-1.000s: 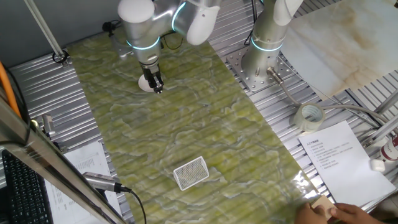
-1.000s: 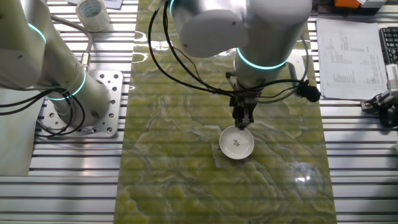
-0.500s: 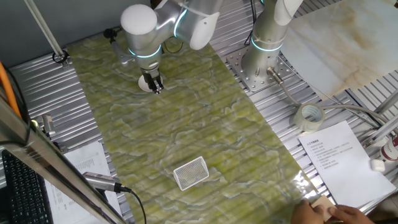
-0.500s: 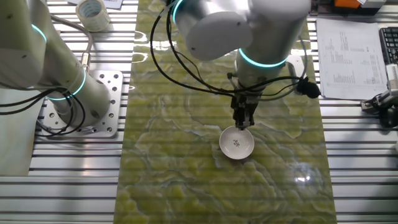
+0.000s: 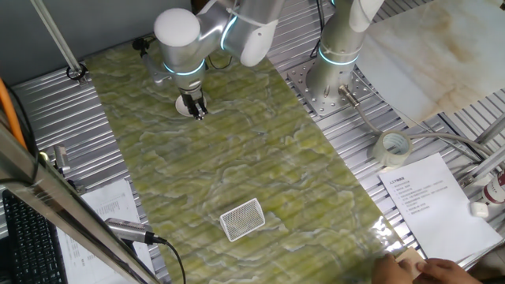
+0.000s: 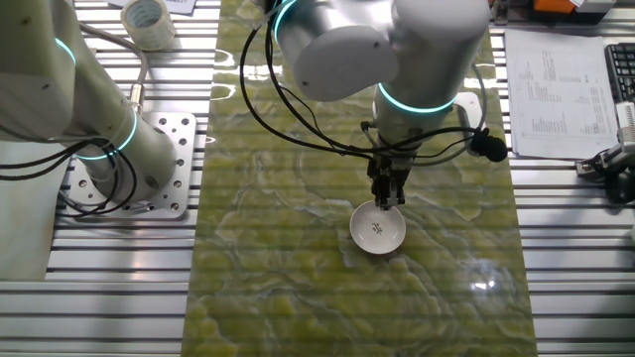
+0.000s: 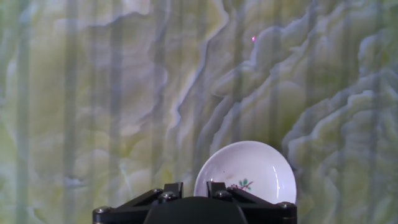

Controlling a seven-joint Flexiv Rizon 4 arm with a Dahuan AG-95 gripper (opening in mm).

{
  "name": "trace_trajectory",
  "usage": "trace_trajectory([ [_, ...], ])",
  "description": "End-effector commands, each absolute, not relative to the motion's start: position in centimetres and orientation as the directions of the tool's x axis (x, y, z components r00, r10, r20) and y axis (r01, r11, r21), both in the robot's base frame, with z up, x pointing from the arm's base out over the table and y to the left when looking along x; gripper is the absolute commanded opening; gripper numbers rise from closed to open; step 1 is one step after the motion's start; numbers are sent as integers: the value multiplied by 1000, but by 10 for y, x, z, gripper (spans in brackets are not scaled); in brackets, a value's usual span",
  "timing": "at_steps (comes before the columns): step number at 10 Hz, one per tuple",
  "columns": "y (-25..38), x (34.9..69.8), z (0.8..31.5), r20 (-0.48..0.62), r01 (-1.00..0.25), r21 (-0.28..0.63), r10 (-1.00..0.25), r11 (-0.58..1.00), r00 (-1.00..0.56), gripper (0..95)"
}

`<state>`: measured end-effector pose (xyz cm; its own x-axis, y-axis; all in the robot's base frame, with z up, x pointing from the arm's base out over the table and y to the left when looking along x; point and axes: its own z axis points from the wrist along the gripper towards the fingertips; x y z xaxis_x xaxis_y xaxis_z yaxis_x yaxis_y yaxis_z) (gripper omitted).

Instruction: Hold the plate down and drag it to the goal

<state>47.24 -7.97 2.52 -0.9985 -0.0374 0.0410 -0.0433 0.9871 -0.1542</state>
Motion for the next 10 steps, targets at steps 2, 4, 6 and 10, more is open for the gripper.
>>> trace_trajectory([
  [2,-80,471,24,41,-44,-158,-38,986,-998,190],
  [4,-80,471,24,41,-44,-159,-38,986,-998,190],
  [6,-81,471,23,41,-43,-160,-37,986,-998,190],
  [10,-83,471,23,43,-44,-163,-38,986,-998,0],
])
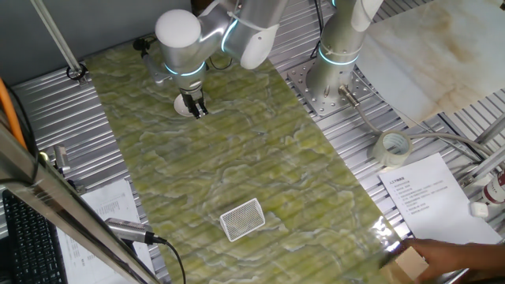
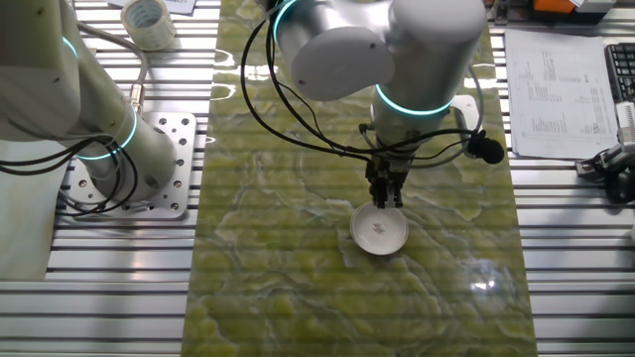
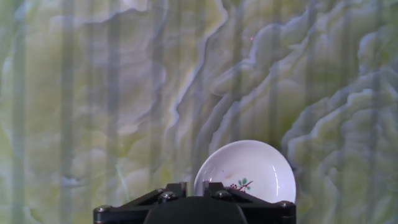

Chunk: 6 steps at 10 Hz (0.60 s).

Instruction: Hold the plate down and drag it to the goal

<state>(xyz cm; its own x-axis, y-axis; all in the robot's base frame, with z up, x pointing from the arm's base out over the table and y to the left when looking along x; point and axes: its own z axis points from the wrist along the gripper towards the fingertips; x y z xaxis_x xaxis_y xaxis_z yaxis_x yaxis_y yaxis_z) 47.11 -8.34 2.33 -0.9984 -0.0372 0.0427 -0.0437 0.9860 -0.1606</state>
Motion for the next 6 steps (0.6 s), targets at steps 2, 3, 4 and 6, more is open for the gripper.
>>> trace_trajectory([
  [2,-85,472,24,43,-46,-166,-39,985,-998,0],
  [3,-85,473,24,43,-44,-164,-38,985,-998,0],
  [4,-85,473,24,42,-42,-164,-36,985,-998,0],
  [6,-85,473,24,40,-36,-165,-30,986,-999,0],
])
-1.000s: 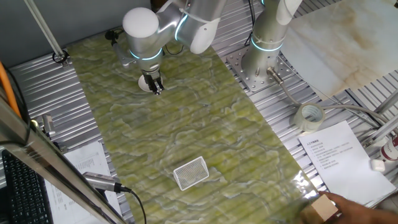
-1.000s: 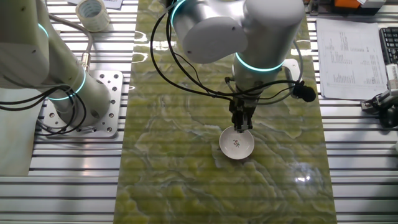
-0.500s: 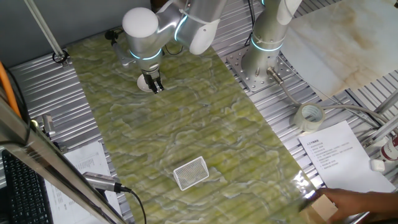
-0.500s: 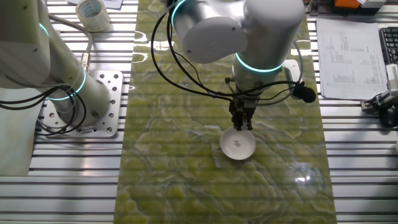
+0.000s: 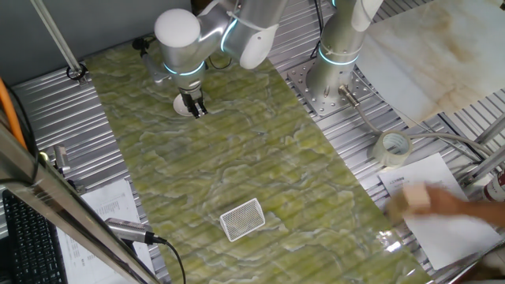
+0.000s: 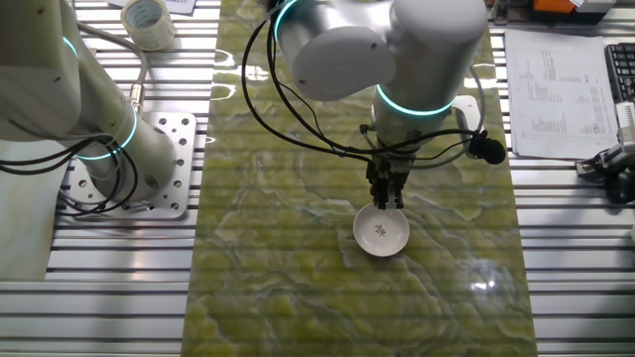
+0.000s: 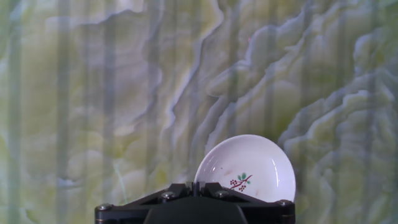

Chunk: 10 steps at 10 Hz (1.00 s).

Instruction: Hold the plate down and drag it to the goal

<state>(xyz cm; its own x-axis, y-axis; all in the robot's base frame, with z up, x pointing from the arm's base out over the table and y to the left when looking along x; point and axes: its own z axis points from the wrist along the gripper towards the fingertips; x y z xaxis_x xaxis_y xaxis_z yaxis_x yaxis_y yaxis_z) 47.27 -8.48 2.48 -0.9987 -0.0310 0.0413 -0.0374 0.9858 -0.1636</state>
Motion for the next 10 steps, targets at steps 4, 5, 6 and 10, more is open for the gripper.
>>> trace_trajectory([
  [4,-85,475,25,43,-30,-164,-24,986,-999,0],
  [5,-85,475,25,45,-30,-164,-23,986,-999,0],
  [6,-85,476,25,46,-34,-164,-26,986,-999,0],
  [10,-84,484,30,48,-37,-164,-30,986,-998,0],
])
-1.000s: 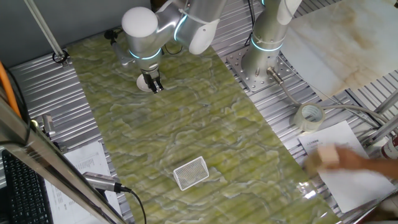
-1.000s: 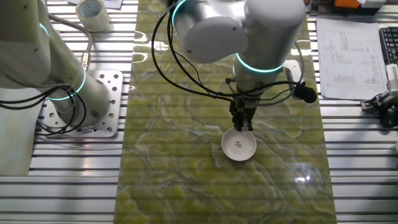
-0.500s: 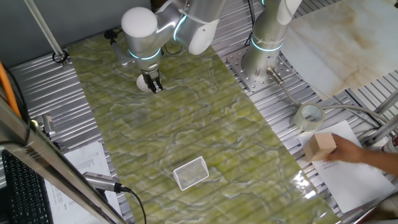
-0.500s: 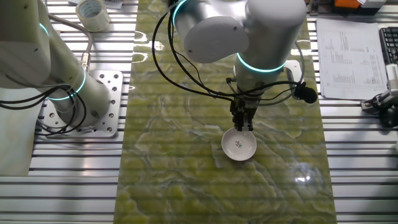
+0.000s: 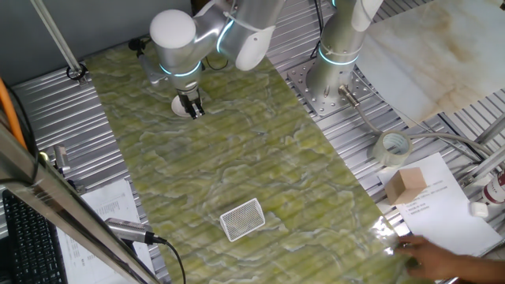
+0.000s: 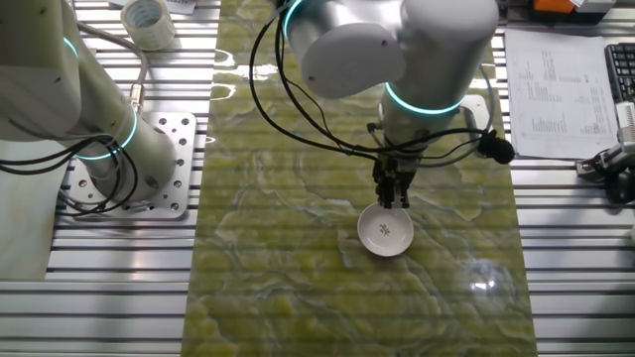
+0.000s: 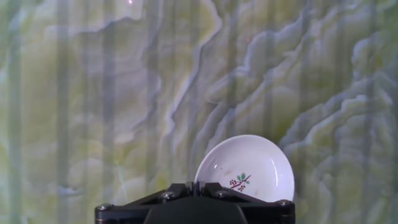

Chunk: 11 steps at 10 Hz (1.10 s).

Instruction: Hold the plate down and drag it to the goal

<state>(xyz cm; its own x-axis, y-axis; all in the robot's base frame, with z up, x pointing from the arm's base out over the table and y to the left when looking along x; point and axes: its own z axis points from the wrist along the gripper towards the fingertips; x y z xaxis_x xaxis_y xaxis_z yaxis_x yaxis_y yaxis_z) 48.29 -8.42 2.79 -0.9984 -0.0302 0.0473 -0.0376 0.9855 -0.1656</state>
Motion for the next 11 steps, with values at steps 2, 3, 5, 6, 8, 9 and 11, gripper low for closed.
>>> trace_trajectory([
  [2,-83,486,33,46,-40,-163,-33,986,-998,0],
  [3,-83,486,34,43,-43,-159,-37,986,-998,0],
  [5,-83,487,35,38,-46,-147,-41,988,-998,0],
  [6,-83,487,35,36,-43,-137,-39,990,-999,0],
  [8,-82,489,36,34,-43,-134,-39,990,-999,0],
  [9,-81,491,37,30,-43,-131,-39,990,-999,0],
  [11,-77,493,37,27,-37,-128,-34,991,-999,0],
])
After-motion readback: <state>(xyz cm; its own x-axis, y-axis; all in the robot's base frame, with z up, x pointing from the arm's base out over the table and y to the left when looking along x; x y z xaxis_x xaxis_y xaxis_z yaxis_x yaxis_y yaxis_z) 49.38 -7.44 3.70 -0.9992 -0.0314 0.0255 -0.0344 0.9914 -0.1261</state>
